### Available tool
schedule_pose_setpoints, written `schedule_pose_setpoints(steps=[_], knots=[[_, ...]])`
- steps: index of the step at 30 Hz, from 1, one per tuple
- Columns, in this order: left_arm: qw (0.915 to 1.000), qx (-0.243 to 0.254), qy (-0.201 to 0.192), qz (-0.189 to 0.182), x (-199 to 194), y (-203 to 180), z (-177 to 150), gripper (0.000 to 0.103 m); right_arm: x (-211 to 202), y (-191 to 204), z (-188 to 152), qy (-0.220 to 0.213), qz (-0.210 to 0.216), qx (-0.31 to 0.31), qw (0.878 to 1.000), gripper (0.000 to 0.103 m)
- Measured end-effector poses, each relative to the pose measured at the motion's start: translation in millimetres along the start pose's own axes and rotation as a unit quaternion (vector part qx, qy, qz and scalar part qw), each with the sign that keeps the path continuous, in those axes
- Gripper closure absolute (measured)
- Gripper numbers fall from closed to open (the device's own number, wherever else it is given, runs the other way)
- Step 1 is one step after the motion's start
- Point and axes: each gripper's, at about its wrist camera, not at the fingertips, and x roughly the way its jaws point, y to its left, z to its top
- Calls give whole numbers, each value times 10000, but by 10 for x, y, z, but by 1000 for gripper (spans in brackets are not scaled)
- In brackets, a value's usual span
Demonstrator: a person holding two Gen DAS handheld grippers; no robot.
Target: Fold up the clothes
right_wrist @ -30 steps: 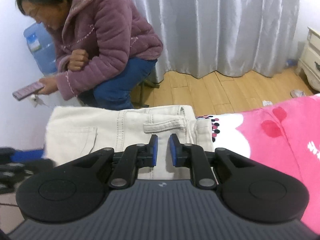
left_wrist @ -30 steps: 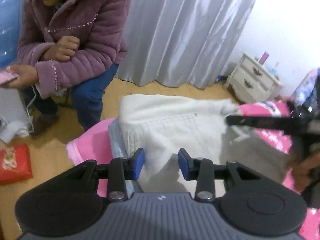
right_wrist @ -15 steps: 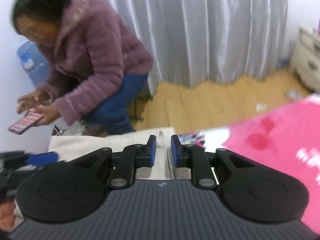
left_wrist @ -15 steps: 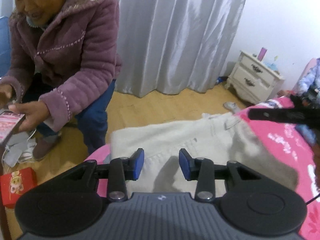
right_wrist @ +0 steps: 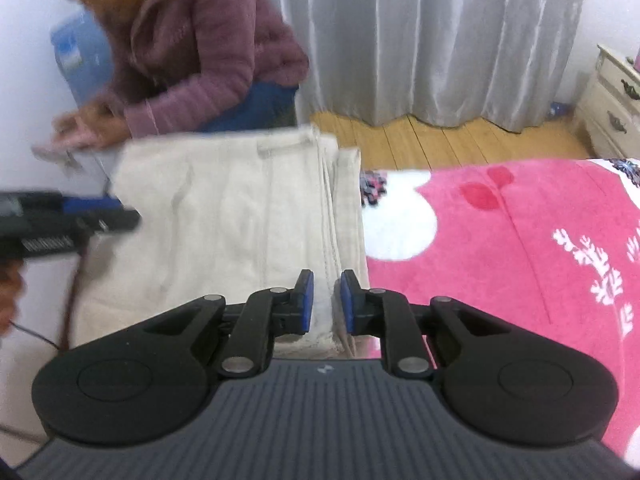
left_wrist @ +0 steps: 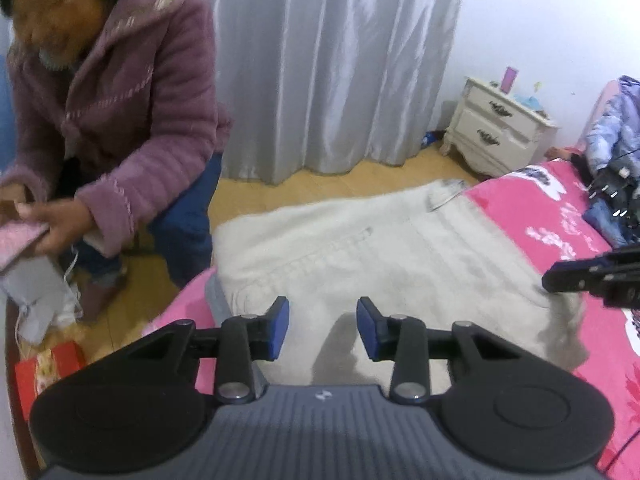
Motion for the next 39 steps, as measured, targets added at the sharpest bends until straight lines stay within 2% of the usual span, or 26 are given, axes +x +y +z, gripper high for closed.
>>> schedule_pose_setpoints(steps=[3, 7, 11, 15, 20, 25, 26, 29, 33, 36, 39], knots=[[9996, 256, -78, -122, -228, -119, -28, 61, -231, 9, -41, -70, 161, 6, 9998, 89], [9980, 434, 222, -402, -315, -268, -206, 61, -154, 33, -192, 215, 79, 38, 9997, 89], [9964, 608, 536, -257, -118, -367, -366, 61, -78, 57, -343, 500, -3, 71, 9987, 91], [9967, 560, 537, -229, -78, -366, -374, 59, -36, 78, -468, 723, -70, 115, 9973, 91], [9969, 446, 595, -257, -39, -345, -356, 59, -332, 79, -351, 360, -12, 286, 9989, 90], [9968, 453, 609, -244, -54, -351, -360, 57, -561, 107, -107, -360, 199, 329, 9986, 89], [9968, 431, 620, -250, -53, -346, -355, 57, -515, 113, -91, -374, 203, 281, 9987, 90], [9968, 374, 654, -279, -47, -338, -336, 57, -205, 102, -135, -23, 97, 110, 9999, 90], [9964, 419, 690, -272, -20, -364, -306, 56, 59, -72, -288, 363, 144, 488, 9980, 91], [9969, 388, 627, -280, -58, -358, -240, 57, -2, -112, -223, 356, 247, 652, 9969, 91], [9983, 345, 358, -299, -133, -328, -117, 57, -131, -56, -136, 82, 298, 578, 9979, 90]])
